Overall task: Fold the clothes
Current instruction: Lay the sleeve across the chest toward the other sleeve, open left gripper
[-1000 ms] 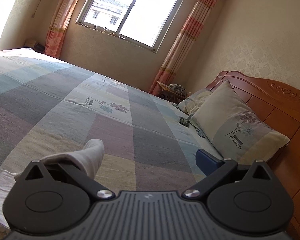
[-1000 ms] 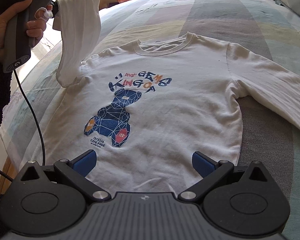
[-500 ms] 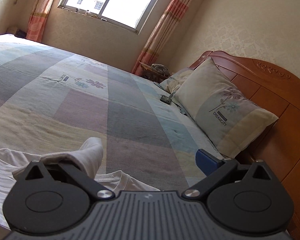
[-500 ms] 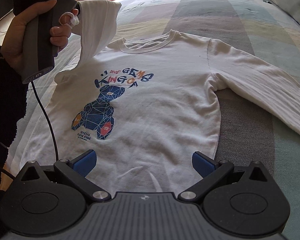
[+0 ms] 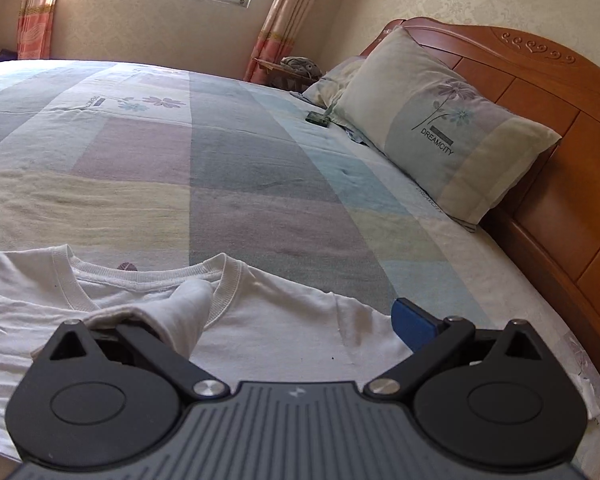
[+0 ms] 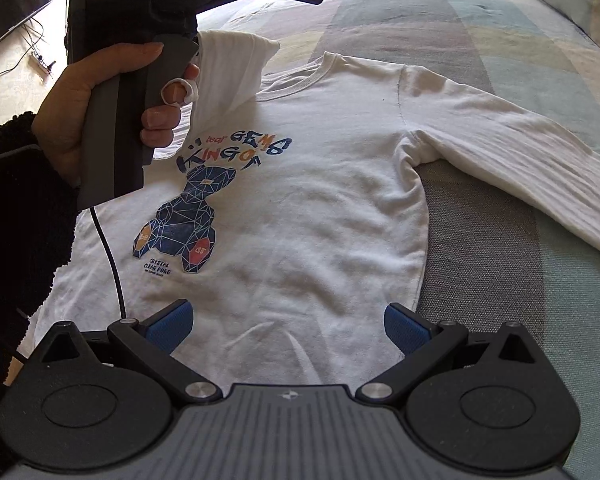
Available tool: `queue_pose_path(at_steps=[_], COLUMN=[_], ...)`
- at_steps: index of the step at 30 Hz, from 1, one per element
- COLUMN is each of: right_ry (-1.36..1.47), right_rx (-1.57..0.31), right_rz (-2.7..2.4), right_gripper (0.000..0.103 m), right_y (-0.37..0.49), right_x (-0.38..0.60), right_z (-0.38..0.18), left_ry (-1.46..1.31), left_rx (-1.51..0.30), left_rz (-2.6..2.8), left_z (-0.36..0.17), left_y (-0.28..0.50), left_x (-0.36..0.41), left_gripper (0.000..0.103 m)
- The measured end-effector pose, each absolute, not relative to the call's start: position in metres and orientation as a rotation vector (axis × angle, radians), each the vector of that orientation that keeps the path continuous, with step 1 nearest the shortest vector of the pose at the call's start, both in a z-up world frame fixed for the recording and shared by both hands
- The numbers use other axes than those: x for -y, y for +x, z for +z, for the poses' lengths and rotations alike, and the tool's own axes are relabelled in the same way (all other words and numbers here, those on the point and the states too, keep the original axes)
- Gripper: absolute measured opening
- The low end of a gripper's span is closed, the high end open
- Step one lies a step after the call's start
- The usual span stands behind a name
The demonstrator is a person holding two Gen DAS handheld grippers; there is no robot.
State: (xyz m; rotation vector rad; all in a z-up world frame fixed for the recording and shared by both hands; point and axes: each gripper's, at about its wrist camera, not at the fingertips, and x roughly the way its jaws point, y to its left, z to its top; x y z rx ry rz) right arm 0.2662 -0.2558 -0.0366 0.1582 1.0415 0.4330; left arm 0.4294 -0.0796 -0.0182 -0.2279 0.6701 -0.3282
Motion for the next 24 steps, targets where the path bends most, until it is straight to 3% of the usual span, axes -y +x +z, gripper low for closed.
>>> queue_pose_path(at_steps=[7, 15, 24], right_ry=[0.183, 0.239, 0.269], right_rx=[-1.033, -1.021, -1.010], right_rz=[0.414, 0.386, 0.361], right_gripper=[0.103, 0.103, 0.103], right_y=[0.266, 0.264, 0.268], right_x=[0.259, 0.270, 0.281], right_z=[-0.036, -0.040, -0.042], left_ry=[-0.202, -0.395, -0.522], left_rx=[-0.802, -0.938, -0.933], left_rz=[-0.433, -0.535, -0.338], left_z=[-0.052, -0.056, -0.059], left_y=[0.435, 0.431, 0.443], left_x=[0.093, 0.071, 0.054], left_gripper=[0.101, 0.101, 0.101])
